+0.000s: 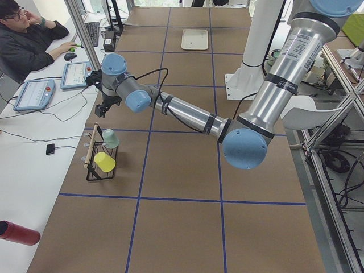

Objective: Left arm grabs green cup and hands to right arm on tray

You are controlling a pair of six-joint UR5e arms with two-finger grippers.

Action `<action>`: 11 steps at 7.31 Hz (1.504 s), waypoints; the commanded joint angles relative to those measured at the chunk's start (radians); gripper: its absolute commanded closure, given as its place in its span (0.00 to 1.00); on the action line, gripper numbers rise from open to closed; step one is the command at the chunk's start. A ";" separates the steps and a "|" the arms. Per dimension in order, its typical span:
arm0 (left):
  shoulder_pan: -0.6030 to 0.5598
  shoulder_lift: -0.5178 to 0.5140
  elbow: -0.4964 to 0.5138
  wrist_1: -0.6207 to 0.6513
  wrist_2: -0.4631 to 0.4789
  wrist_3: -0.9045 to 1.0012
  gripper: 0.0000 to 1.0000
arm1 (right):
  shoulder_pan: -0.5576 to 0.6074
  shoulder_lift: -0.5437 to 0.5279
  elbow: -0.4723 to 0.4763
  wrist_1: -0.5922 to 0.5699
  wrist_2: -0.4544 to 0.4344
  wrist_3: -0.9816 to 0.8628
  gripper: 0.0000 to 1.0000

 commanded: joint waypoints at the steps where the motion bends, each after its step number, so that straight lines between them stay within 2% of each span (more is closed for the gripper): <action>1: 0.053 -0.046 0.055 -0.001 0.144 -0.079 0.00 | 0.000 0.001 -0.005 0.000 0.022 0.001 0.00; 2: 0.064 -0.055 0.107 -0.001 0.161 -0.077 0.00 | 0.000 0.001 -0.005 0.000 0.022 0.001 0.00; 4: 0.070 -0.126 0.325 -0.148 0.161 -0.080 0.00 | 0.000 0.003 -0.005 0.000 0.023 0.001 0.00; 5: 0.070 -0.148 0.388 -0.181 0.161 -0.080 0.00 | 0.000 0.004 -0.006 0.000 0.023 0.001 0.00; 11: 0.095 -0.120 0.402 -0.182 0.149 -0.082 0.00 | 0.000 0.006 -0.006 0.000 0.023 0.001 0.00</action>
